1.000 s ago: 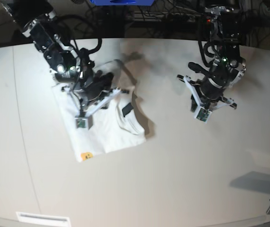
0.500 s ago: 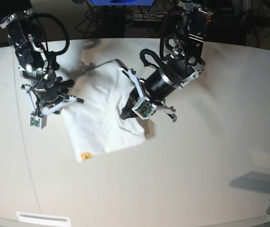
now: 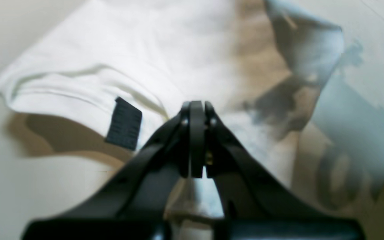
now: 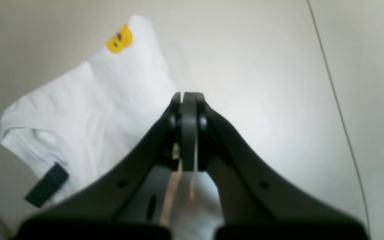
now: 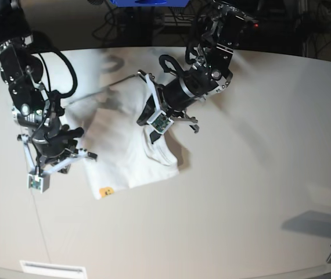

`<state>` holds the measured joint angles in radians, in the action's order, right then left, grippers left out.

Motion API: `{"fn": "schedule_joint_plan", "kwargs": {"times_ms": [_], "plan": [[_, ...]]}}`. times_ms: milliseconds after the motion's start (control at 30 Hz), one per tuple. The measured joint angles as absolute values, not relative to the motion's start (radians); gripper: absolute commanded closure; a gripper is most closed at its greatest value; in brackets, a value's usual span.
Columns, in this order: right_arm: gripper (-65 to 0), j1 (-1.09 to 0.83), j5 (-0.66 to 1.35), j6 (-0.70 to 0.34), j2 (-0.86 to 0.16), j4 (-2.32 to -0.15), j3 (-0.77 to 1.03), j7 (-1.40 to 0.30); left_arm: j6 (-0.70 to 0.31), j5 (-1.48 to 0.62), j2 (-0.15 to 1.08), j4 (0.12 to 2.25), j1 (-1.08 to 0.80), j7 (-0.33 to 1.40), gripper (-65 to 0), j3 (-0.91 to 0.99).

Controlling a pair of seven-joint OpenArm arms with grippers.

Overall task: Fold the T-shirt properly
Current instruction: 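Drag the shirt with the left gripper to straighten it beside the right gripper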

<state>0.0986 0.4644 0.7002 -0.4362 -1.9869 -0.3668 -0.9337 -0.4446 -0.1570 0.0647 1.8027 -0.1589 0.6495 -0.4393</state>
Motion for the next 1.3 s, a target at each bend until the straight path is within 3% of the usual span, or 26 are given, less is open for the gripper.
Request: {"fn": "schedule_joint_plan", "kwargs": {"times_ms": [500, 800, 967, 1300], "plan": [[-0.1, 0.093, 0.464, 0.698, -0.424, -1.972, -0.367, -0.944, -0.435, -0.157, -0.014, 1.699, -0.105, 0.638, 0.0, -0.528], [-0.1, 0.069, 0.464, 0.698, -0.429, -1.972, -0.364, -0.944, -0.347, -0.165, -0.016, 1.517, -0.084, 0.531, 0.0, -0.539], [-0.1, 0.068, 0.464, 0.698, -0.431, -1.972, -0.362, -0.944, -0.360, -0.192, 0.064, 1.557, -0.105, 0.532, 0.0, -0.537], [-0.1, 0.068, 0.464, 0.698, -0.429, -1.972, -0.360, -0.942, -0.358, -0.178, 0.238, 1.677, -0.074, 0.699, 0.0, -0.440]]}}
